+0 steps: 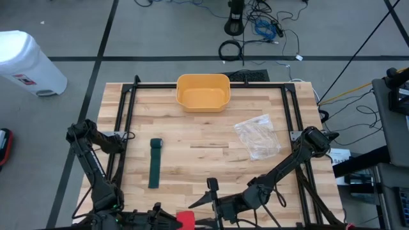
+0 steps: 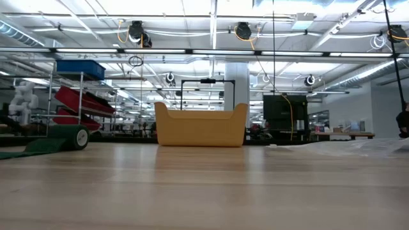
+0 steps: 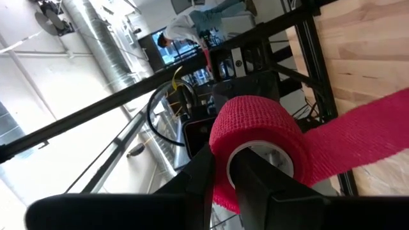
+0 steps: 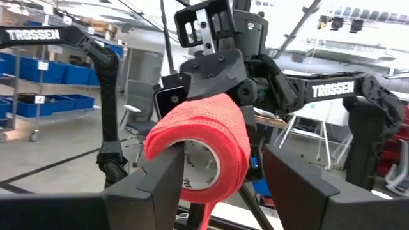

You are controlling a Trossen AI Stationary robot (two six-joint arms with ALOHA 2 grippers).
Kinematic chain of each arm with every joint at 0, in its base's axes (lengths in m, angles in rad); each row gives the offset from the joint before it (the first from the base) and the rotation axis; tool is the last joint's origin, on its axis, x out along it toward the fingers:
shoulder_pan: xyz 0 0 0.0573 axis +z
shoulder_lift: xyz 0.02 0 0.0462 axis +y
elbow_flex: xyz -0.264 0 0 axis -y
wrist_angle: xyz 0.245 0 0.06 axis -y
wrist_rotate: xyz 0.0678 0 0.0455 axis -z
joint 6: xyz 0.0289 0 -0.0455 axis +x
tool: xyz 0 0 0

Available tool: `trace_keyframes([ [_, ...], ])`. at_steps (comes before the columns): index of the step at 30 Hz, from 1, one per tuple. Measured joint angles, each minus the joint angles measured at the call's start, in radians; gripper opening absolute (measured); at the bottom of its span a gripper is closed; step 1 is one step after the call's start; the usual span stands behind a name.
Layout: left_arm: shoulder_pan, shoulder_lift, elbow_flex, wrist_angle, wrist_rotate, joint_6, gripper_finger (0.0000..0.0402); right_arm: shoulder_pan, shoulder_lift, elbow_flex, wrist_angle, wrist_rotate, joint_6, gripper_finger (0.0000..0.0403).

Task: Roll bandage
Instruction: Roll the red bandage

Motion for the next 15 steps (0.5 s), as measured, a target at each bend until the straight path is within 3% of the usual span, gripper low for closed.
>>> trace_keyframes([
  [8,0.005,0.000,0.000,0.000,0.000,-0.002,0.0058,-0.001,0.000,0.000,0.000,-0.005,-0.009,0.0185],
  [15,0.004,0.000,0.000,0.000,0.000,-0.025,0.0058,-0.002,0.000,0.000,0.000,-0.005,-0.013,0.0107],
])
